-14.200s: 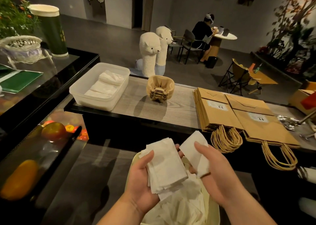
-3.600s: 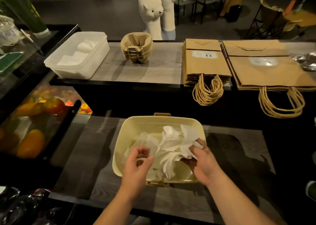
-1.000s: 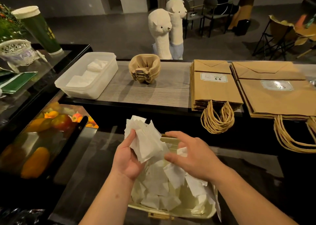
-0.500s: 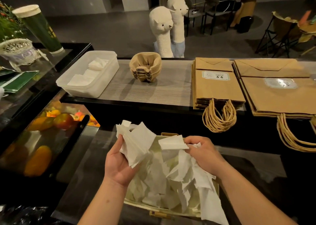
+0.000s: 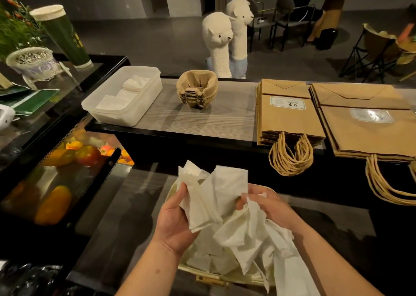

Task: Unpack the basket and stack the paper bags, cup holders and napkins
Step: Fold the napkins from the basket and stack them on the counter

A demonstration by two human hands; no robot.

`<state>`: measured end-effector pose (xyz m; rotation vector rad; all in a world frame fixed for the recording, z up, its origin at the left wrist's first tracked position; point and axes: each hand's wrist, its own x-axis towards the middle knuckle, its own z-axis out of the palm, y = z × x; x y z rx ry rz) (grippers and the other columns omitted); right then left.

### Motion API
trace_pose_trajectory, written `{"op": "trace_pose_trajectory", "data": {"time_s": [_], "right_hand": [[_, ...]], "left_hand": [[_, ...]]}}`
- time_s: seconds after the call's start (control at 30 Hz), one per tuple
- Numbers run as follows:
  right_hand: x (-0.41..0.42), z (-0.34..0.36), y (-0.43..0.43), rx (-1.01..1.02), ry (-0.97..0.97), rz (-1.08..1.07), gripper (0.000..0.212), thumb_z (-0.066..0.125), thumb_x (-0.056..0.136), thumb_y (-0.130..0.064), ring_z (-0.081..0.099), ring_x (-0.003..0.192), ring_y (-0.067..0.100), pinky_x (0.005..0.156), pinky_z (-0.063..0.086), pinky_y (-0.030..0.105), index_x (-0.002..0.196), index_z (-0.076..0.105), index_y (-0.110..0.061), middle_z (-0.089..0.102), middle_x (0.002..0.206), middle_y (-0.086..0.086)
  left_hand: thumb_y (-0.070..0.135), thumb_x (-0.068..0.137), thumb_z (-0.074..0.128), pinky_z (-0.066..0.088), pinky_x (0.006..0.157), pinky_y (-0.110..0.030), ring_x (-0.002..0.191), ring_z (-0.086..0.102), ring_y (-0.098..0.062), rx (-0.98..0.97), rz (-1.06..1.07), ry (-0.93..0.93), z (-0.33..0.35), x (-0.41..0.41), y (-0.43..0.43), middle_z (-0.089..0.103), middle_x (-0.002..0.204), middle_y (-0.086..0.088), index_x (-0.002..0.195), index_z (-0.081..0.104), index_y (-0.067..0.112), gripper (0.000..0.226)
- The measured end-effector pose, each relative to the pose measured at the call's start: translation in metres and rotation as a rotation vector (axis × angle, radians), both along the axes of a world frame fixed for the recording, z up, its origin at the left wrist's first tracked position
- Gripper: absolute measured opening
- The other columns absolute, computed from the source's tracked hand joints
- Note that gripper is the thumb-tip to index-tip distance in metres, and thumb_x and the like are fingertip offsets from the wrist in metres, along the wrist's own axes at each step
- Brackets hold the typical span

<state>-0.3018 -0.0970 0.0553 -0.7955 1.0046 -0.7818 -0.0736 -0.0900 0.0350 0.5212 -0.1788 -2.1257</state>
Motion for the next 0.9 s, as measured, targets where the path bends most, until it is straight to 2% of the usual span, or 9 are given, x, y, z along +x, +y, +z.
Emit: {"op": "trace_pose_trajectory", "data": {"time_s": [0.07,0.2,0.27,0.33,0.47,0.57,0.67,0.77,0.9], "right_hand": [[0.0,-0.001,0.002,-0.078,0.016,0.124,0.024,0.064,0.097,-0.017,0.069,0.07,0.013,0.068,0.056,0.025,0.109,0.068,0.004,0.072,0.078,0.005],[0.005,0.01,0.004,-0.004,0.123,0.193,0.074,0.034,0.09,-0.062,0.067,0.06,0.002,0.062,0.052,0.018,0.126,0.063,-0.004,0.07,0.065,-0.01],[0.009,0.014,0.004,0.176,0.085,0.151,0.069,0.019,0.099,-0.059,0.068,0.053,0.003,0.055,0.051,0.017,0.122,0.062,-0.01,0.07,0.059,-0.008],[0.01,0.015,0.007,0.241,0.085,0.095,0.051,0.037,0.102,-0.052,0.074,0.063,0.009,0.061,0.056,0.022,0.113,0.068,-0.014,0.077,0.071,-0.001],[0.008,0.01,0.019,0.051,0.177,0.024,0.022,0.061,0.099,-0.025,0.074,0.075,0.015,0.069,0.057,0.024,0.087,0.079,-0.023,0.078,0.085,0.003],[0.011,0.003,0.022,-0.076,0.347,0.038,0.026,0.065,0.098,-0.025,0.071,0.076,0.014,0.067,0.052,0.019,0.076,0.078,-0.022,0.076,0.081,0.002],[0.012,-0.013,0.023,-0.132,0.468,-0.008,0.023,0.069,0.095,-0.025,0.071,0.08,0.012,0.07,0.051,0.019,0.075,0.077,-0.02,0.077,0.083,-0.008],[0.011,-0.028,0.024,-0.165,0.331,0.058,0.012,0.071,0.092,-0.018,0.073,0.099,0.017,0.084,0.057,0.027,0.102,0.078,-0.019,0.079,0.101,-0.004],[0.006,-0.045,0.023,0.014,-0.084,0.122,0.055,0.073,0.077,-0.021,0.071,0.11,0.02,0.087,0.055,0.027,0.129,0.063,-0.009,0.075,0.12,0.005]], "left_hand": [[0.021,0.066,0.097,0.053,0.099,-0.06,0.127,0.061,-0.041,0.01,0.034,-0.026,-0.003,-0.002,0.001,0.062,0.141,-0.019,0.132,0.069,0.008,0.074],[0.021,0.067,0.097,0.056,0.094,-0.059,0.12,0.066,-0.04,0.036,0.072,-0.058,-0.014,0.003,0.003,0.068,0.133,-0.019,0.126,0.073,0.007,0.065],[0.032,0.1,0.066,0.04,0.114,-0.058,0.138,0.052,-0.038,0.01,0.041,-0.087,-0.017,0.006,-0.001,0.057,0.146,-0.018,0.141,0.061,0.009,0.047],[0.042,0.112,0.024,0.015,0.125,-0.052,0.152,0.032,-0.033,0.018,0.037,-0.008,-0.033,0.012,-0.001,0.042,0.16,-0.014,0.155,0.043,0.012,0.056],[0.045,0.111,0.007,0.005,0.126,-0.049,0.156,0.022,-0.03,-0.043,-0.055,0.046,-0.042,0.015,-0.003,0.033,0.165,-0.011,0.16,0.031,0.013,0.063],[0.04,0.111,0.035,0.021,0.124,-0.054,0.15,0.035,-0.033,-0.014,-0.001,-0.002,-0.038,0.015,-0.001,0.044,0.158,-0.014,0.154,0.043,0.011,0.052],[0.021,0.059,0.101,0.056,0.092,-0.063,0.116,0.068,-0.041,-0.038,0.075,-0.06,-0.028,0.008,0.01,0.071,0.127,-0.017,0.122,0.075,0.008,0.07],[0.017,0.049,0.105,0.059,0.085,-0.063,0.111,0.071,-0.041,0.024,0.095,-0.003,-0.023,0.004,0.01,0.073,0.122,-0.016,0.118,0.077,0.009,0.075],[0.016,0.069,0.096,0.057,0.091,-0.061,0.115,0.069,-0.04,0.042,0.087,0.024,-0.024,0.013,0.012,0.073,0.123,-0.017,0.122,0.075,0.008,0.057]]}}
